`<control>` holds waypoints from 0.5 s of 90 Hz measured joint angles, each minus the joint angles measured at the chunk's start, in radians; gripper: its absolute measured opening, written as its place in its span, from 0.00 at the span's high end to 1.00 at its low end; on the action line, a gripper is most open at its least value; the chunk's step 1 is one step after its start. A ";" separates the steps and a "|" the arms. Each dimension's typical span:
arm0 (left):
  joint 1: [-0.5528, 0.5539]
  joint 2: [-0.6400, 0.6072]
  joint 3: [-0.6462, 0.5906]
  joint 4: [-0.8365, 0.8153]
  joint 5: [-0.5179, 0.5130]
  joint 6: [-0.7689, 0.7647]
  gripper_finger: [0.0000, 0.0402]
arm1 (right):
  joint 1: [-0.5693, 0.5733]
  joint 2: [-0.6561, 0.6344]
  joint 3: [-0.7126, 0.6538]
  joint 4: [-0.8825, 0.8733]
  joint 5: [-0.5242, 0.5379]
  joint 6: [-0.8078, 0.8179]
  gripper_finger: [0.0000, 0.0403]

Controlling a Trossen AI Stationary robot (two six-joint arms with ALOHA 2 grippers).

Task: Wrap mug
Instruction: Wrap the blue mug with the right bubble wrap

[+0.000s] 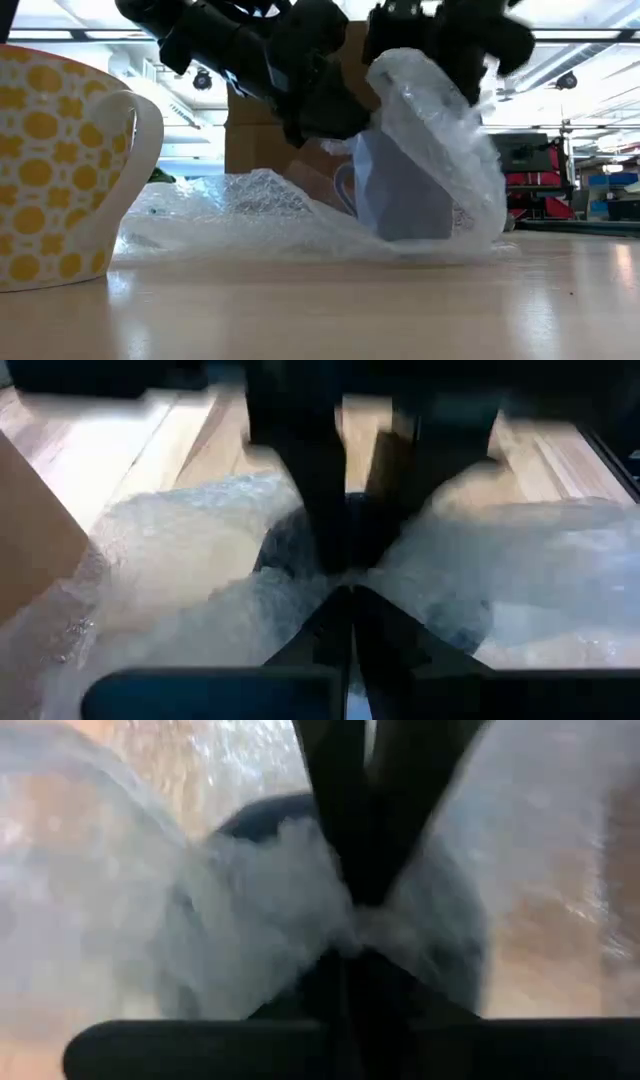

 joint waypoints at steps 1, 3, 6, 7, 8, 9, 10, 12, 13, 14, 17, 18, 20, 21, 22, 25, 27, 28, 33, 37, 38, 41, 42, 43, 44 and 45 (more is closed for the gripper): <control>0.000 0.000 0.000 0.000 0.000 0.000 1.00 | 0.000 -0.008 0.008 -0.007 0.000 -0.001 0.98; 0.000 0.000 0.000 -0.001 0.000 0.000 1.00 | 0.000 -0.022 0.022 -0.025 0.000 -0.004 0.98; 0.000 0.000 0.000 -0.001 0.000 0.000 1.00 | 0.000 -0.043 0.041 -0.053 0.002 -0.009 0.98; 0.000 0.000 0.000 -0.001 0.000 0.000 1.00 | 0.000 -0.050 0.045 -0.060 0.003 -0.010 0.98; 0.000 0.000 0.000 0.000 0.000 0.000 1.00 | 0.000 -0.057 0.048 -0.064 0.005 -0.010 0.98; 0.000 0.000 0.000 0.000 0.000 0.000 1.00 | 0.000 -0.063 0.050 -0.065 0.008 -0.011 0.98; 0.000 0.000 0.000 0.000 0.000 0.000 1.00 | 0.000 -0.069 0.051 -0.065 0.011 -0.013 0.98; 0.000 0.000 0.000 0.000 0.000 0.000 1.00 | 0.000 -0.076 0.051 -0.060 0.021 -0.015 0.98; 0.000 0.000 0.000 0.000 0.000 0.000 1.00 | 0.000 -0.079 0.051 -0.057 0.027 -0.015 0.98; 0.000 0.000 0.000 0.000 0.000 0.000 1.00 | 0.001 -0.080 0.051 -0.051 0.034 -0.015 0.98; 0.000 0.000 0.000 0.000 0.000 0.000 1.00 | 0.001 -0.081 0.049 -0.028 0.055 -0.017 0.98; 0.000 0.000 0.000 0.000 0.000 0.000 1.00 | 0.001 -0.081 0.048 -0.018 0.061 -0.018 0.98; 0.000 0.000 0.000 0.000 0.000 0.000 1.00 | -0.001 -0.081 0.045 -0.001 0.071 -0.018 0.98; 0.000 0.000 0.000 0.000 0.000 0.000 1.00 | -0.001 -0.080 0.044 0.007 0.075 -0.018 0.98; 0.000 0.000 0.000 0.000 0.000 0.000 1.00 | -0.002 -0.079 0.042 0.013 0.077 -0.018 0.98; 0.000 0.000 0.000 0.000 0.000 0.000 1.00 | -0.005 -0.067 0.034 0.032 0.080 -0.022 0.98; 0.000 0.000 0.000 0.000 0.000 0.000 1.00 | -0.006 -0.056 0.029 0.048 0.079 -0.024 0.98; 0.000 0.000 0.000 0.001 0.000 -0.001 1.00 | -0.006 -0.050 0.025 0.057 0.079 -0.025 0.98; 0.000 -0.001 0.000 0.004 0.000 -0.004 1.00 | -0.007 -0.013 0.004 0.091 0.081 -0.026 0.98; 0.000 -0.004 0.000 -0.003 0.002 -0.005 1.00 | -0.006 0.027 -0.016 0.098 0.084 -0.021 0.98; 0.000 -0.004 -0.001 -0.005 0.004 -0.006 1.00 | -0.006 0.035 -0.019 0.101 0.087 -0.019 0.98; 0.000 -0.005 -0.003 -0.006 0.004 -0.006 1.00 | -0.006 0.060 -0.026 0.109 0.091 -0.015 0.98; 0.000 -0.005 -0.003 -0.006 0.004 -0.007 1.00 | -0.006 0.068 -0.028 0.111 0.091 -0.012 0.98; 0.000 -0.006 -0.003 -0.009 0.003 -0.007 1.00 | -0.006 0.076 -0.029 0.115 0.090 -0.009 0.98; 0.000 -0.007 -0.003 -0.012 0.003 -0.007 1.00 | -0.006 0.082 -0.030 0.118 0.090 -0.005 0.98; 0.000 -0.009 -0.003 -0.013 0.002 -0.007 1.00 | -0.006 0.088 -0.031 0.121 0.090 0.000 0.98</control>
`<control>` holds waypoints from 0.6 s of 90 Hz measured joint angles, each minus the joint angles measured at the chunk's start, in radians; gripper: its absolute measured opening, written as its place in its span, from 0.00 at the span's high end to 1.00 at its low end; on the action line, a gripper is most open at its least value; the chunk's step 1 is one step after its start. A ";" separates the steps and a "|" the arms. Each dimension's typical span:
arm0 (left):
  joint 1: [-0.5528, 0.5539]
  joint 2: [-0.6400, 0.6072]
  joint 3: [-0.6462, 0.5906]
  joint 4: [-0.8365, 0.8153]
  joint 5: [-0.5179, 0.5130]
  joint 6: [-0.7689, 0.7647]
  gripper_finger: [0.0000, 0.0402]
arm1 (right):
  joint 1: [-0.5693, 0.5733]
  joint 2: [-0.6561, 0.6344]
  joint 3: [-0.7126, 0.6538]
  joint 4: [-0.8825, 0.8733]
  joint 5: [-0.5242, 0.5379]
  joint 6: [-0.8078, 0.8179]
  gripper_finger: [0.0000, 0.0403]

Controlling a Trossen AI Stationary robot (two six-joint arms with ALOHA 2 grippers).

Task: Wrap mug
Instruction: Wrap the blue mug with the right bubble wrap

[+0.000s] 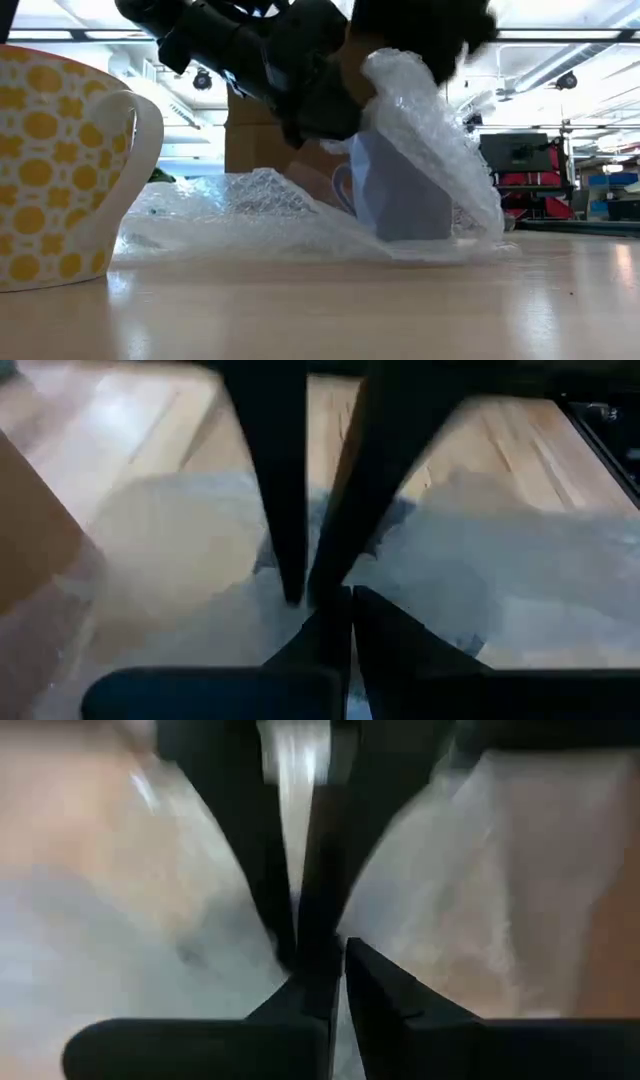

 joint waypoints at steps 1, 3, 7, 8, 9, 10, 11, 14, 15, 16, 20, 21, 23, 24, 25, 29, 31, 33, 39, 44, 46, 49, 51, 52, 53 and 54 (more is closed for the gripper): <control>0.000 -0.001 0.000 -0.002 0.000 0.000 1.00 | 0.000 0.005 -0.001 0.002 0.000 0.006 0.98; 0.000 -0.003 0.000 -0.006 0.001 0.000 1.00 | 0.000 0.013 -0.005 0.004 0.000 0.011 0.98; 0.000 -0.008 0.000 -0.014 0.001 0.000 1.00 | 0.006 0.032 -0.010 0.012 0.001 0.028 0.98; 0.000 -0.010 0.000 -0.016 0.002 -0.002 1.00 | 0.008 0.038 -0.011 0.013 0.002 0.032 0.98; 0.000 -0.011 0.000 -0.019 0.003 -0.003 1.00 | 0.011 0.041 -0.012 0.013 0.003 0.034 0.98; 0.000 -0.014 0.000 -0.022 0.004 -0.005 1.00 | 0.013 0.045 -0.012 0.014 0.005 0.035 0.98; -0.001 -0.017 0.000 -0.025 0.005 -0.008 1.00 | 0.016 0.048 -0.012 0.014 0.008 0.036 0.98; -0.001 -0.028 0.000 -0.034 0.005 -0.018 1.00 | 0.024 0.051 -0.012 0.012 0.006 0.040 0.98; -0.001 -0.032 0.000 -0.035 0.005 -0.021 1.00 | 0.026 0.052 -0.013 0.010 0.003 0.042 0.98; -0.001 -0.038 0.000 -0.039 0.006 -0.023 1.00 | 0.028 0.053 -0.014 0.008 0.000 0.043 0.98; -0.001 -0.065 0.000 -0.058 0.011 -0.028 1.00 | 0.035 0.056 -0.018 0.003 -0.002 0.043 0.98; -0.001 -0.073 0.000 -0.062 0.013 -0.028 1.00 | 0.036 0.056 -0.018 0.003 -0.003 0.044 0.98; -0.001 -0.088 0.000 -0.068 0.019 -0.029 1.00 | 0.039 0.054 -0.019 0.005 -0.006 0.044 0.98; -0.001 -0.095 0.000 -0.073 0.022 -0.029 1.00 | 0.040 0.053 -0.019 0.006 -0.007 0.044 0.98; -0.001 -0.103 0.000 -0.078 0.024 -0.029 1.00 | 0.040 0.051 -0.019 0.007 -0.008 0.044 0.98; -0.001 -0.130 0.000 -0.100 0.027 -0.029 1.00 | 0.041 0.045 -0.019 0.005 -0.012 0.044 0.98; -0.001 -0.144 0.000 -0.114 0.027 -0.028 1.00 | 0.041 0.042 -0.019 0.004 -0.012 0.044 0.98; -0.001 -0.158 0.000 -0.130 0.026 -0.027 1.00 | 0.040 0.039 -0.019 0.005 -0.013 0.044 0.98; -0.002 -0.196 0.000 -0.189 0.002 -0.022 1.00 | 0.040 0.035 -0.019 0.008 -0.012 0.036 0.98; -0.002 -0.221 0.002 -0.245 -0.052 -0.023 1.00 | 0.040 0.032 -0.019 0.016 -0.012 0.032 0.98; -0.002 -0.228 0.002 -0.268 -0.080 -0.029 1.00 | 0.040 0.031 -0.020 0.016 -0.012 0.031 0.98; -0.001 -0.231 -0.003 -0.286 -0.114 -0.044 1.00 | 0.040 0.030 -0.020 0.018 -0.011 0.030 0.98; -0.001 -0.231 -0.008 -0.286 -0.126 -0.053 1.00 | 0.040 0.029 -0.020 0.021 -0.011 0.030 0.98; -0.001 -0.231 -0.011 -0.284 -0.129 -0.057 1.00 | 0.040 0.029 -0.020 0.023 -0.011 0.029 0.98; -0.001 -0.228 -0.013 -0.279 -0.129 -0.058 1.00 | 0.040 0.029 -0.020 0.024 -0.011 0.028 0.98; 0.000 -0.226 -0.016 -0.273 -0.129 -0.059 1.00 | 0.040 0.029 -0.020 0.024 -0.011 0.027 0.98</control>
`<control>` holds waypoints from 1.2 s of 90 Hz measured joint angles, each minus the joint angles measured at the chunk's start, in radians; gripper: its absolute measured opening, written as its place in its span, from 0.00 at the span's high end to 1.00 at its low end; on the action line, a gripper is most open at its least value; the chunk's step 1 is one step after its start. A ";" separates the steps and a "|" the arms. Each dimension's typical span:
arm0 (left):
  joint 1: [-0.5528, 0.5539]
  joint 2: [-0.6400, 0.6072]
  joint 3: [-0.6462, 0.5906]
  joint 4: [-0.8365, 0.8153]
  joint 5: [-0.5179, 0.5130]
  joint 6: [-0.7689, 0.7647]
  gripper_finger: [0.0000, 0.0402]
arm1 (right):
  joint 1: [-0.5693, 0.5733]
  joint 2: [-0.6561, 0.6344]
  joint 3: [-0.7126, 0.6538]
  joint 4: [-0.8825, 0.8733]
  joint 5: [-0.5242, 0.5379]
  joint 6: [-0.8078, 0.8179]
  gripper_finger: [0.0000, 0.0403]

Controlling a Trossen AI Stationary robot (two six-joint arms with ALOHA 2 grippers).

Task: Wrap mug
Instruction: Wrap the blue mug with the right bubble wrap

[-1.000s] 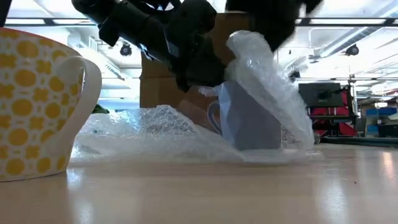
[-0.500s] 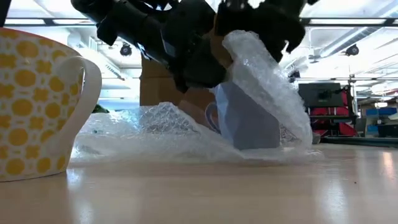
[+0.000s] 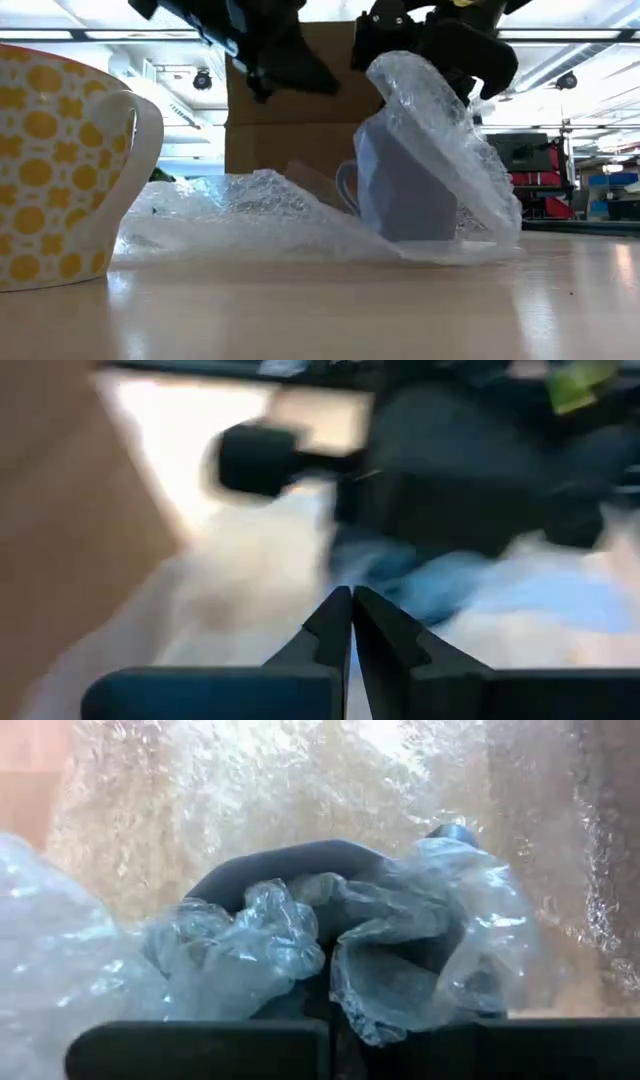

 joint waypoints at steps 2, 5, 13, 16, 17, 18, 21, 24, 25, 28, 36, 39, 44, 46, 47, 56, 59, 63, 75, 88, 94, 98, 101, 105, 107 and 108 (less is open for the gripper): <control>0.003 0.010 -0.005 0.017 0.004 -0.002 1.00 | 0.000 0.000 0.000 0.000 0.001 -0.001 0.98; 0.004 0.029 -0.012 0.059 0.021 0.000 1.00 | 0.000 0.000 0.000 0.001 0.002 -0.001 0.98; 0.004 0.097 -0.023 0.217 0.100 0.027 1.00 | 0.000 0.000 0.000 0.007 0.003 -0.010 0.98; 0.003 0.120 -0.023 0.273 0.118 0.037 1.00 | 0.000 0.000 0.000 0.009 0.003 -0.012 0.98; 0.003 0.128 -0.023 0.290 0.122 0.040 1.00 | 0.000 0.000 0.000 0.010 0.003 -0.012 0.98; 0.003 0.137 -0.023 0.306 0.125 0.042 1.00 | 0.000 0.000 0.000 0.009 0.003 -0.012 0.98; 0.003 0.161 -0.021 0.344 0.128 0.043 1.00 | 0.000 0.000 0.000 0.009 0.003 -0.012 0.98; 0.004 0.184 -0.016 0.367 0.128 0.041 1.00 | 0.000 0.000 0.000 0.011 0.003 -0.012 0.98; 0.005 0.192 -0.014 0.373 0.128 0.040 1.00 | 0.000 0.000 0.000 0.011 0.003 -0.012 0.98; 0.006 0.217 -0.011 0.378 0.127 0.038 1.00 | 0.000 0.000 0.002 0.006 0.003 -0.012 0.98; 0.006 0.266 -0.007 0.387 0.124 0.029 1.00 | 0.000 -0.005 0.010 -0.022 0.000 -0.026 0.98; 0.006 0.275 -0.006 0.389 0.124 0.020 1.00 | 0.000 -0.007 0.021 -0.039 -0.004 -0.029 0.98; 0.006 0.286 -0.006 0.394 0.122 0.009 1.00 | 0.000 -0.022 0.045 -0.088 -0.006 -0.037 0.98; 0.006 0.288 -0.006 0.398 0.123 0.008 1.00 | 0.000 -0.027 0.061 -0.119 -0.005 -0.041 0.98; 0.006 0.289 -0.005 0.398 0.123 0.008 1.00 | 0.000 -0.030 0.069 -0.133 -0.005 -0.044 0.98; 0.006 0.282 -0.005 0.389 0.125 0.011 1.00 | 0.002 -0.067 0.142 -0.252 -0.004 -0.045 0.98; 0.006 0.281 -0.006 0.387 0.124 0.013 1.00 | 0.005 -0.084 0.159 -0.257 -0.002 -0.043 0.98; 0.007 0.277 -0.006 0.383 0.124 0.013 1.00 | 0.011 -0.106 0.168 -0.239 -0.005 -0.043 0.98; 0.007 0.275 -0.007 0.381 0.125 0.017 1.00 | 0.047 -0.104 0.148 -0.139 -0.129 -0.081 0.98; 0.007 0.273 -0.008 0.380 0.125 0.016 1.00 | 0.053 -0.048 0.102 -0.100 -0.089 -0.078 0.98; 0.007 0.270 -0.008 0.381 0.128 0.014 1.00 | 0.037 -0.013 0.073 -0.098 -0.055 -0.072 0.98; 0.007 0.267 -0.009 0.382 0.128 0.014 1.00 | 0.029 0.007 0.060 -0.100 -0.003 -0.064 0.98; 0.007 0.266 -0.010 0.385 0.131 0.014 1.00 | 0.022 0.013 0.057 -0.098 0.020 -0.059 0.98; 0.007 0.265 -0.010 0.386 0.138 0.013 1.00 | 0.012 0.015 0.052 -0.095 0.017 -0.058 0.98; 0.008 0.263 -0.010 0.388 0.143 0.013 1.00 | 0.006 0.018 0.051 -0.096 0.008 -0.057 0.98; 0.008 0.262 -0.010 0.387 0.145 0.013 1.00 | 0.003 0.020 0.051 -0.096 0.002 -0.057 0.98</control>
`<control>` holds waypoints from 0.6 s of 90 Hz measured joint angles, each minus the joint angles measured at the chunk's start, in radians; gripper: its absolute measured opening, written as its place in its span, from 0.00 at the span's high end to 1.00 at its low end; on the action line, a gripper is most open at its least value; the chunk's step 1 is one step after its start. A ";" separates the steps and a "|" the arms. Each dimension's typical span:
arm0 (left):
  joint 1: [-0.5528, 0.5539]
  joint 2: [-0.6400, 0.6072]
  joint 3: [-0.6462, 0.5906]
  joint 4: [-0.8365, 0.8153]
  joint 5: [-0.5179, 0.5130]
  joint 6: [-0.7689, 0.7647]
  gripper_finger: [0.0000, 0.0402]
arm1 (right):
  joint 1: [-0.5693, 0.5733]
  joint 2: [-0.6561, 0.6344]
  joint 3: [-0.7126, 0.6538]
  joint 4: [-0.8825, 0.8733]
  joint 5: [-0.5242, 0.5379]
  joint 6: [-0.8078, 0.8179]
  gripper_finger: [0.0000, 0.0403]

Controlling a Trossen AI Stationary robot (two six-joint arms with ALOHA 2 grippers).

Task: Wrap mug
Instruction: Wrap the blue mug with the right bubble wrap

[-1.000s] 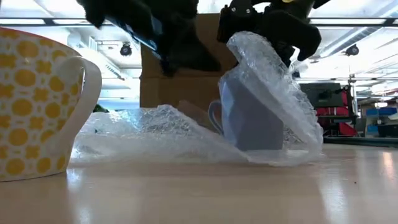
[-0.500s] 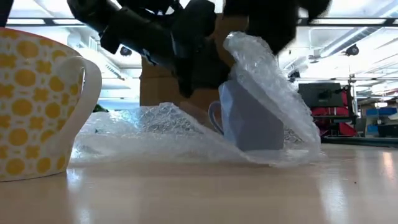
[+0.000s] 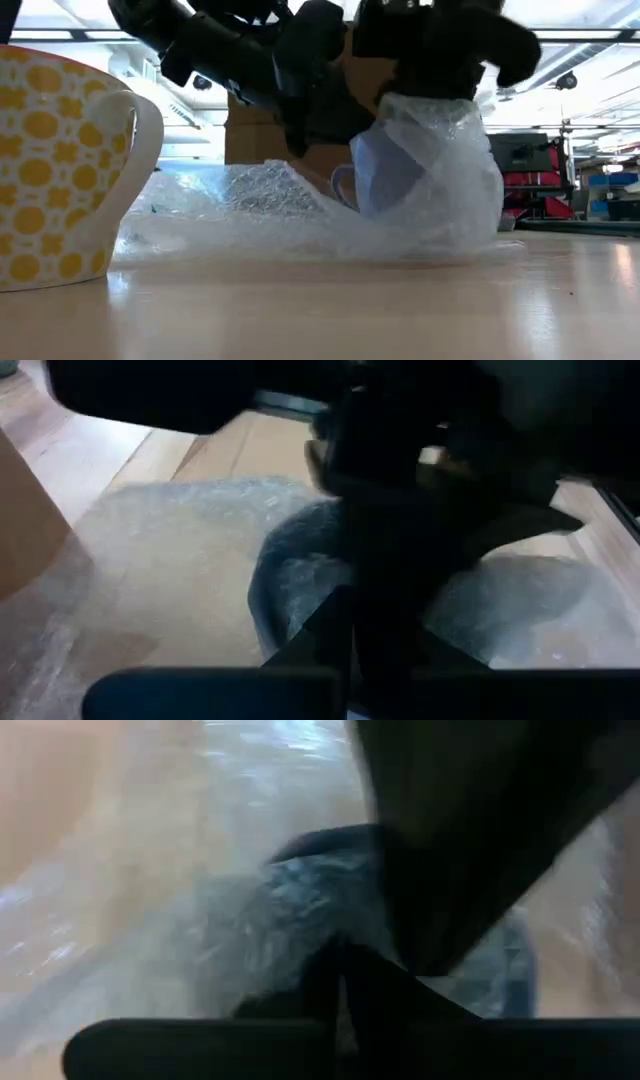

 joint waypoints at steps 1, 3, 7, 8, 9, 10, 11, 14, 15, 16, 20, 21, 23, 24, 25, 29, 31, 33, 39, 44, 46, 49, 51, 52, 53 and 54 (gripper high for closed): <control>0.000 -0.001 0.000 -0.001 0.001 0.000 1.00 | -0.003 0.002 0.000 0.001 -0.008 0.000 0.98; 0.000 -0.002 0.002 -0.005 0.003 0.000 1.00 | -0.006 0.005 0.000 0.003 -0.022 0.000 0.98; -0.002 -0.003 0.008 -0.009 0.008 0.000 1.00 | -0.010 0.012 0.000 0.003 -0.049 -0.008 0.98; -0.002 -0.004 0.010 -0.011 0.009 0.000 1.00 | -0.010 0.013 0.000 0.003 -0.054 -0.011 0.98; -0.003 -0.005 0.011 -0.013 0.010 0.000 1.00 | -0.010 0.013 0.000 0.003 -0.059 -0.013 0.98; -0.003 -0.006 0.012 -0.015 0.013 -0.001 1.00 | -0.010 0.014 0.000 0.002 -0.062 -0.014 0.98; -0.003 -0.008 0.013 -0.017 0.015 -0.001 1.00 | -0.010 0.014 0.000 0.002 -0.066 -0.017 0.98; -0.004 -0.015 0.016 -0.027 0.023 -0.003 1.00 | -0.010 0.014 0.000 0.000 -0.070 -0.021 0.98; -0.005 -0.018 0.017 -0.031 0.027 -0.005 1.00 | -0.010 0.014 0.001 -0.002 -0.070 -0.022 0.98; -0.005 -0.022 0.018 -0.035 0.032 -0.005 1.00 | -0.010 0.013 0.002 -0.005 -0.071 -0.022 0.98; -0.007 -0.033 0.028 -0.046 0.042 -0.014 1.00 | -0.009 0.010 0.006 -0.016 -0.071 -0.023 0.98; -0.008 -0.037 0.030 -0.049 0.043 -0.020 1.00 | -0.009 0.009 0.007 -0.019 -0.071 -0.022 0.98; -0.008 -0.046 0.036 -0.062 0.044 -0.039 1.00 | -0.009 0.007 0.010 -0.023 -0.071 -0.022 0.98; -0.008 -0.051 0.038 -0.069 0.044 -0.049 1.00 | -0.009 0.006 0.011 -0.024 -0.072 -0.022 0.98; -0.008 -0.057 0.041 -0.078 0.045 -0.060 1.00 | -0.009 0.004 0.012 -0.026 -0.072 -0.022 0.98; -0.008 -0.076 0.051 -0.108 0.045 -0.094 1.00 | -0.009 -0.002 0.014 -0.030 -0.074 -0.023 0.98; -0.008 -0.083 0.056 -0.118 0.045 -0.100 1.00 | -0.009 -0.004 0.015 -0.029 -0.074 -0.024 0.98; -0.008 -0.089 0.060 -0.125 0.045 -0.100 1.00 | -0.009 -0.008 0.017 -0.029 -0.075 -0.027 0.98; -0.015 -0.100 0.062 -0.128 0.045 -0.068 1.00 | -0.010 -0.015 0.021 -0.030 -0.075 -0.035 0.98; -0.018 -0.101 0.062 -0.119 0.044 -0.039 1.00 | -0.010 -0.019 0.025 -0.025 -0.075 -0.041 0.98; -0.020 -0.100 0.062 -0.119 0.044 -0.035 1.00 | -0.011 -0.020 0.026 -0.025 -0.075 -0.041 0.98; -0.020 -0.091 0.062 -0.111 0.044 -0.033 1.00 | -0.013 -0.020 0.027 -0.026 -0.074 -0.041 0.98; -0.020 -0.081 0.062 -0.099 0.044 -0.032 1.00 | -0.013 -0.020 0.027 -0.025 -0.075 -0.041 0.98; -0.020 -0.077 0.062 -0.096 0.043 -0.032 1.00 | -0.013 -0.020 0.028 -0.026 -0.076 -0.041 0.98; -0.021 -0.071 0.062 -0.094 0.042 -0.032 1.00 | -0.013 -0.020 0.028 -0.026 -0.077 -0.040 0.98; -0.021 -0.066 0.062 -0.094 0.043 -0.031 1.00 | -0.013 -0.020 0.028 -0.026 -0.077 -0.040 0.98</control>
